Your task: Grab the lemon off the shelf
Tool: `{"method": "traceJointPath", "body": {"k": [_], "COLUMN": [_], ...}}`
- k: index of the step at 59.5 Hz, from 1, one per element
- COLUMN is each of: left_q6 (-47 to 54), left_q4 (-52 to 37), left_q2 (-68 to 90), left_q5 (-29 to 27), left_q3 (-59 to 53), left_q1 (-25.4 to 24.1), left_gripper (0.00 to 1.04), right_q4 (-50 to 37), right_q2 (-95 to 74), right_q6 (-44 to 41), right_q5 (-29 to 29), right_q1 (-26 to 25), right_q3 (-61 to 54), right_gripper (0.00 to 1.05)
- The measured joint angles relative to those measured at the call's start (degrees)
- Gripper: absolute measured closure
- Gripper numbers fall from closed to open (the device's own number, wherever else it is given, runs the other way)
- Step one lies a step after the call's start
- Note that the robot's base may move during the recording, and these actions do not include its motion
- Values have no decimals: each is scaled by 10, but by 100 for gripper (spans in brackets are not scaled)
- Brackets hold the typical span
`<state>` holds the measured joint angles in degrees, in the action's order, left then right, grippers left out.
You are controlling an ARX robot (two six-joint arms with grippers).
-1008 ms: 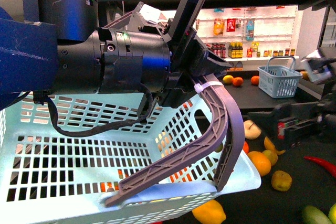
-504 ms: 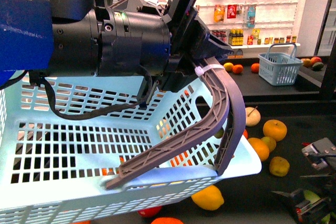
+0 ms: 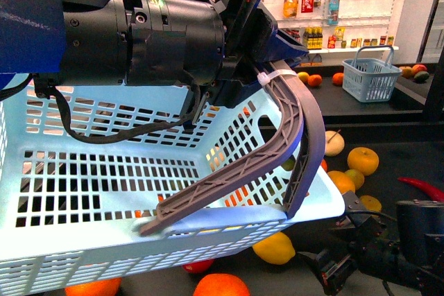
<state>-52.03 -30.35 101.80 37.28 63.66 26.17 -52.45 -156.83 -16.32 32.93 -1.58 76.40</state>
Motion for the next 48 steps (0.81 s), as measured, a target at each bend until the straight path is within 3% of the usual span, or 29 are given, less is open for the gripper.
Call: {"method": "traceJointPath", "body": {"k": [48], "left_q6": [0], "left_q4": [0], "left_q2": [0], "left_q5": [0], "left_q3": [0], "left_q1": [0], "left_gripper": [97], "right_q4": [157], "right_q2": [-106], "right_q6": [4], "right_q5": [48], "right_q1": [41], "right_q3": [233], "right_gripper": [2]}}
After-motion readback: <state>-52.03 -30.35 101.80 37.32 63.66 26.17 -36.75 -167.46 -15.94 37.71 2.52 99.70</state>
